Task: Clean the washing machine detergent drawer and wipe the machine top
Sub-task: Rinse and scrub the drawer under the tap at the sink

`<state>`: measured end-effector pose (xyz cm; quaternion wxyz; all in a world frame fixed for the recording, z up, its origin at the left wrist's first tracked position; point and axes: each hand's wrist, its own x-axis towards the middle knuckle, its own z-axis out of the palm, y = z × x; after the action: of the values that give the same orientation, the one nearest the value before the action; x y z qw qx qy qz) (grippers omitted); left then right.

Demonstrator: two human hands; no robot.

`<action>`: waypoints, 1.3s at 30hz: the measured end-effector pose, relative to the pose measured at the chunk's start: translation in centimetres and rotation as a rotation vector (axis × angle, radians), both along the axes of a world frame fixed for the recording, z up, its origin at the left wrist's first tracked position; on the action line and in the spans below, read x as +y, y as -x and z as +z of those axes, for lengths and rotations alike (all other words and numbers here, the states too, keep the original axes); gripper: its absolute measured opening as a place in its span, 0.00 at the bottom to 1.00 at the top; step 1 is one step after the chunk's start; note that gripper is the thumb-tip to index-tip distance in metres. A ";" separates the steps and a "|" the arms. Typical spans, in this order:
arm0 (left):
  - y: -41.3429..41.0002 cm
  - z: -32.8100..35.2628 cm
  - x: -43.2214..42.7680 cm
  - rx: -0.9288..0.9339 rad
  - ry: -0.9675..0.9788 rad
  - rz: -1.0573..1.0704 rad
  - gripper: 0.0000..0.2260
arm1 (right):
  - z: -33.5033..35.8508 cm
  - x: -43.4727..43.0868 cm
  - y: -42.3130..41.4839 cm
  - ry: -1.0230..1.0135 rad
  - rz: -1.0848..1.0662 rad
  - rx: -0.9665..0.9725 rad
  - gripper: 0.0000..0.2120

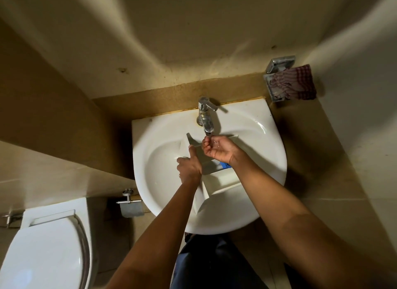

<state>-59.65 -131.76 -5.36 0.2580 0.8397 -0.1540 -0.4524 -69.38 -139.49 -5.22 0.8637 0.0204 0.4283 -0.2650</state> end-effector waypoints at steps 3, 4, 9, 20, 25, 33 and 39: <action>0.0 0.2 0.0 0.002 0.004 0.003 0.35 | 1.5 2.1 0.8 0.053 0.092 0.101 0.13; 0.1 0.2 0.0 0.004 0.003 0.004 0.35 | 1.8 3.2 1.0 0.103 0.144 0.168 0.13; 0.1 0.4 0.2 0.033 0.008 0.028 0.36 | 1.2 10.6 1.1 0.760 0.513 0.694 0.10; -0.2 1.3 0.3 0.108 -0.002 0.066 0.37 | -0.8 11.7 11.4 1.466 1.254 1.424 0.14; -1.2 1.9 0.2 0.221 -0.036 0.054 0.35 | 0.5 11.5 10.8 1.445 1.299 1.462 0.10; -3.5 4.9 1.7 0.456 -0.213 -0.048 0.23 | 3.9 11.3 11.2 1.396 0.924 1.202 0.10; -7.0 3.8 2.8 0.545 -0.195 0.000 0.32 | 6.6 9.5 10.0 1.099 0.795 1.133 0.12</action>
<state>-52.70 -128.94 -1.54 0.2081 0.7079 -0.0348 -0.6741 -79.35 -130.02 1.34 0.4377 -0.6823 0.5795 -0.0837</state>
